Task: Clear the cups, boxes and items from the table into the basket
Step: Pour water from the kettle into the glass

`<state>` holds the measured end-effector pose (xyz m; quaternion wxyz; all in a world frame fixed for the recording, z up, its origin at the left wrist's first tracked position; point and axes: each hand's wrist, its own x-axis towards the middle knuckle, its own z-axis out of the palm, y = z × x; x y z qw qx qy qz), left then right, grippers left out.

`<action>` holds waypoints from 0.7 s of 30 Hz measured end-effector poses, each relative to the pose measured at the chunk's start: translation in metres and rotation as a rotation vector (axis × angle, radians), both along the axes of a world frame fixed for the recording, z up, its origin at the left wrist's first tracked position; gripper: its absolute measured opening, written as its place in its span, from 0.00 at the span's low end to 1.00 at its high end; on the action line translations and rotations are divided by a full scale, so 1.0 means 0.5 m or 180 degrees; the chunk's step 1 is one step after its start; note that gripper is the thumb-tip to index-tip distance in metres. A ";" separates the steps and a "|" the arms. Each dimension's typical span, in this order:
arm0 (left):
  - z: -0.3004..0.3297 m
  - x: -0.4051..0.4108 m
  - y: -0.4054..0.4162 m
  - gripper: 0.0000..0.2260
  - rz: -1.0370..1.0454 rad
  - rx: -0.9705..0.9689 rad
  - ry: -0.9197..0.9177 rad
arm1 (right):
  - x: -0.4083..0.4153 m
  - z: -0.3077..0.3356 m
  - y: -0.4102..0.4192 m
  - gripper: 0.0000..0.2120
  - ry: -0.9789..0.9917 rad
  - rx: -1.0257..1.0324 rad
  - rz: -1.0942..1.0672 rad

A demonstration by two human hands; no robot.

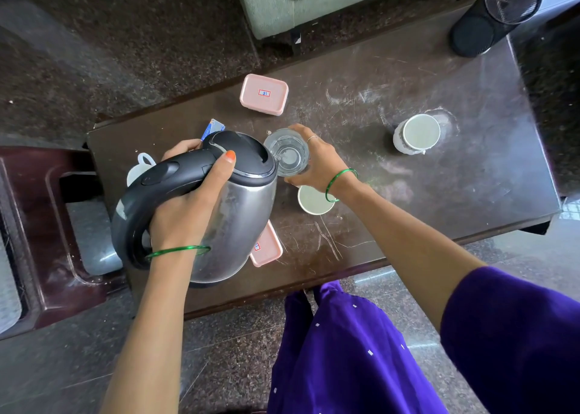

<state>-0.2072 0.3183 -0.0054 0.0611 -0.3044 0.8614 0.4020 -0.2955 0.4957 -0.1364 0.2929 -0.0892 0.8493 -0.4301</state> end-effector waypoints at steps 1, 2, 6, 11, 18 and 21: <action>-0.002 0.000 -0.001 0.34 0.0002 -0.0008 -0.0015 | 0.000 0.000 0.000 0.43 0.0002 0.0003 0.0006; -0.005 0.001 -0.003 0.35 0.0005 -0.0018 -0.0029 | 0.000 0.000 0.000 0.43 -0.0001 0.0003 0.0009; -0.015 0.006 -0.011 0.33 0.0024 -0.0060 -0.0042 | 0.000 0.001 0.001 0.43 -0.0010 0.0002 -0.0003; -0.021 0.005 -0.018 0.36 0.0002 -0.0056 -0.0090 | 0.000 0.000 0.000 0.43 0.0006 0.0029 0.0003; -0.021 0.004 -0.018 0.36 0.0010 -0.0062 -0.0059 | -0.001 -0.001 0.001 0.43 0.0025 0.0024 0.0012; -0.021 0.003 -0.018 0.36 0.0018 -0.0057 -0.0060 | -0.001 -0.002 0.001 0.43 0.0023 0.0009 0.0008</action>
